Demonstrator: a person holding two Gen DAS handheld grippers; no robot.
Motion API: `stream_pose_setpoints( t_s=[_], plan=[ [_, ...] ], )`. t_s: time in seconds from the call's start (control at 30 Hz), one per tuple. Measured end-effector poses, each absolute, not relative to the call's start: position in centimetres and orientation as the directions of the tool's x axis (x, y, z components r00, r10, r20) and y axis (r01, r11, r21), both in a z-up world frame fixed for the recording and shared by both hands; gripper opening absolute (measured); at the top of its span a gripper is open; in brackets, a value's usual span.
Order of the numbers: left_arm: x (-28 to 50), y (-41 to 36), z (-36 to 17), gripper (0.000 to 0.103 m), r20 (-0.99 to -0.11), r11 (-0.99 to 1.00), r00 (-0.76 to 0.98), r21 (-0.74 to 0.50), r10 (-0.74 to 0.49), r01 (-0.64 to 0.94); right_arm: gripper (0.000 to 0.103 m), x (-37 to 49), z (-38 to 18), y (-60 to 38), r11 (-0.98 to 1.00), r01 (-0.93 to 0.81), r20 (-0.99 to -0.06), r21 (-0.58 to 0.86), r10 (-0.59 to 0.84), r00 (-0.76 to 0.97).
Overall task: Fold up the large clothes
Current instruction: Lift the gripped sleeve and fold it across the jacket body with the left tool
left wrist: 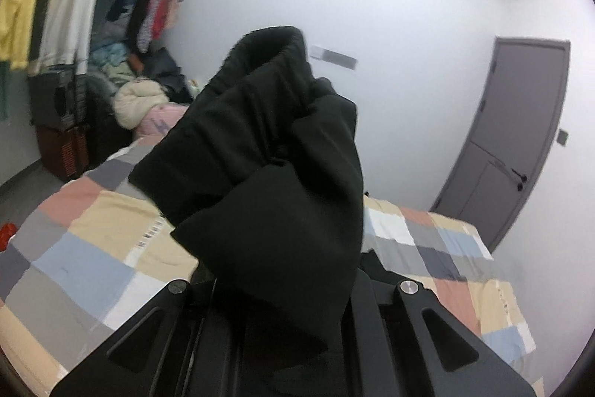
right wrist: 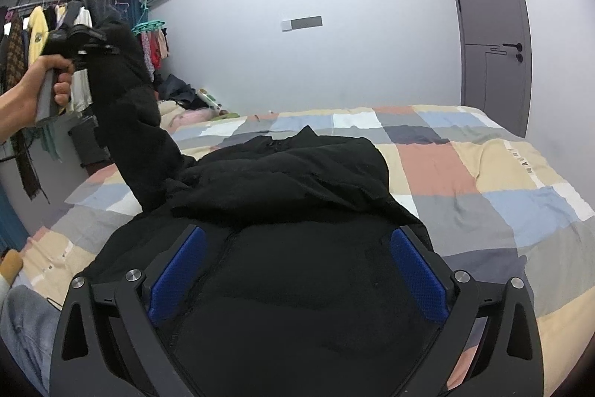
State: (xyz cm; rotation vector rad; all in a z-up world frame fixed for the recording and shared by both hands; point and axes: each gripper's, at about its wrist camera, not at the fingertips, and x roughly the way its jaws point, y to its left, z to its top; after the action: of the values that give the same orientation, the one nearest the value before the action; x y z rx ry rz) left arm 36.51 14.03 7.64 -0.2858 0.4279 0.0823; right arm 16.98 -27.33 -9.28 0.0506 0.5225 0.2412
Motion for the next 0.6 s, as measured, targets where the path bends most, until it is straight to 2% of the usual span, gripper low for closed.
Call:
stream_pose_setpoints(
  t_s=[0.3, 0.6],
  plan=[
    [39.9, 1.7, 2.2, 0.008, -0.442, 0.96, 0.891, -0.277, -0.099, -0.03, 0.101, 17.8, -9.9, -29.8, 0.973, -0.187, -0.488, 0.135, 0.23, 0.842],
    [43.0, -10.2, -5.9, 0.008, -0.515, 0.977, 0.841, -0.204, -0.167, 0.069, 0.101, 18.9, -10.9, -31.8, 0.962, -0.175, -0.488, 0.208, 0.257, 0.834]
  ],
)
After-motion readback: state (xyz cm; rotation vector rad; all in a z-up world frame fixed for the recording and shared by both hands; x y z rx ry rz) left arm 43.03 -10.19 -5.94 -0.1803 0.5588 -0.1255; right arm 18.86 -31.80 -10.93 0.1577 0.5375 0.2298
